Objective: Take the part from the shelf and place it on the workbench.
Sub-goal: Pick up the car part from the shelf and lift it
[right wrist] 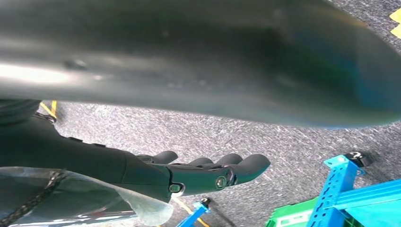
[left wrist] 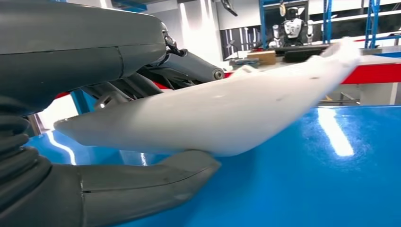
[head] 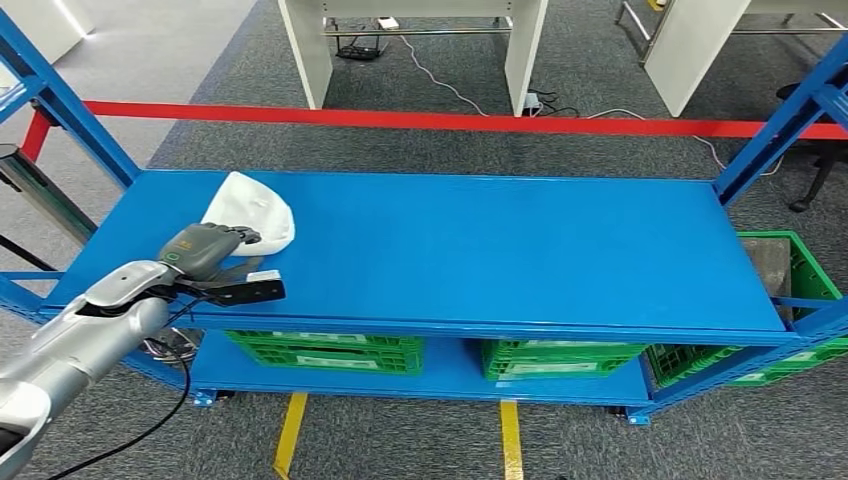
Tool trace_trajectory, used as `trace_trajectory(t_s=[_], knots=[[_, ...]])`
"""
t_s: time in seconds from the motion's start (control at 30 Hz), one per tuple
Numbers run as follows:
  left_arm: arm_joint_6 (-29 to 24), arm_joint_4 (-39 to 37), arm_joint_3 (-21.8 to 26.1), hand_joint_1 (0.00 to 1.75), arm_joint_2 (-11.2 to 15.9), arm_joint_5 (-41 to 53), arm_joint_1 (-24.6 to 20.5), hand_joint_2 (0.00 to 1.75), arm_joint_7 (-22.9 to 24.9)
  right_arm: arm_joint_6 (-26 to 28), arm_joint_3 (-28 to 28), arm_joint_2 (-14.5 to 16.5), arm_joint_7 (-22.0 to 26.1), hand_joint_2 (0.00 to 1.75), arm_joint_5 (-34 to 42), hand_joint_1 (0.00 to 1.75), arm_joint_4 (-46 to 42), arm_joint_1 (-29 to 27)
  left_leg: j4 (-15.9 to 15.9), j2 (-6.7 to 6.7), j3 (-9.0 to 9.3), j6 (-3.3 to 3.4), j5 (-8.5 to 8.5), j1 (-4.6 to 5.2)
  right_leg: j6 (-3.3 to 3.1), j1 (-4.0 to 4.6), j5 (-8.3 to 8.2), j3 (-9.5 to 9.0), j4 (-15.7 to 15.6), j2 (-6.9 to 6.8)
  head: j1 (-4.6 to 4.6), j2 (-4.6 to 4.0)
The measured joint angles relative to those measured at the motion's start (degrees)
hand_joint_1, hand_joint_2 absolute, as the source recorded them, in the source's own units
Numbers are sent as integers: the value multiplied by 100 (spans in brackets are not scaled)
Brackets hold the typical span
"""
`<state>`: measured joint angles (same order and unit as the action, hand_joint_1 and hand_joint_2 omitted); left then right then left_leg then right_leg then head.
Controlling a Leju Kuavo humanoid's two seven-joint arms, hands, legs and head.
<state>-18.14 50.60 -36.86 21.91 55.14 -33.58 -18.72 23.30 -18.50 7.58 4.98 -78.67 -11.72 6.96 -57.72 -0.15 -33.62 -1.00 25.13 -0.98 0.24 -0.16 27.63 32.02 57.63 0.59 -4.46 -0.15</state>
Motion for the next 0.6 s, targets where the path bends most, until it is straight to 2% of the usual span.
trace_trajectory(t_s=[0.4, 0.53, 0.6], knots=[[66, 0, 33, 175, -10, 4, 26, 0, -1, 2, 16, 0, 3, 0, 29, 0, 0, -2, 0, 0, 1, 0, 0, 0, 0, 0, 0, 0, 0, 0, 0, 0], [113, 0, 38, 175, -8, 55, 22, 175, -4, 3, 46, 0, 8, 0, 46, 0, 0, -3, 0, 0, 1, 0, 0, 0, 0, 0, 0, -1, 0, 0, 0, 0], [143, 0, 38, 175, -8, 96, 19, 175, 7, 8, 51, 0, 11, 0, 57, 0, 0, -3, 0, 0, 1, 0, 0, 0, 0, 0, 0, 0, 0, 1, -1, 0]])
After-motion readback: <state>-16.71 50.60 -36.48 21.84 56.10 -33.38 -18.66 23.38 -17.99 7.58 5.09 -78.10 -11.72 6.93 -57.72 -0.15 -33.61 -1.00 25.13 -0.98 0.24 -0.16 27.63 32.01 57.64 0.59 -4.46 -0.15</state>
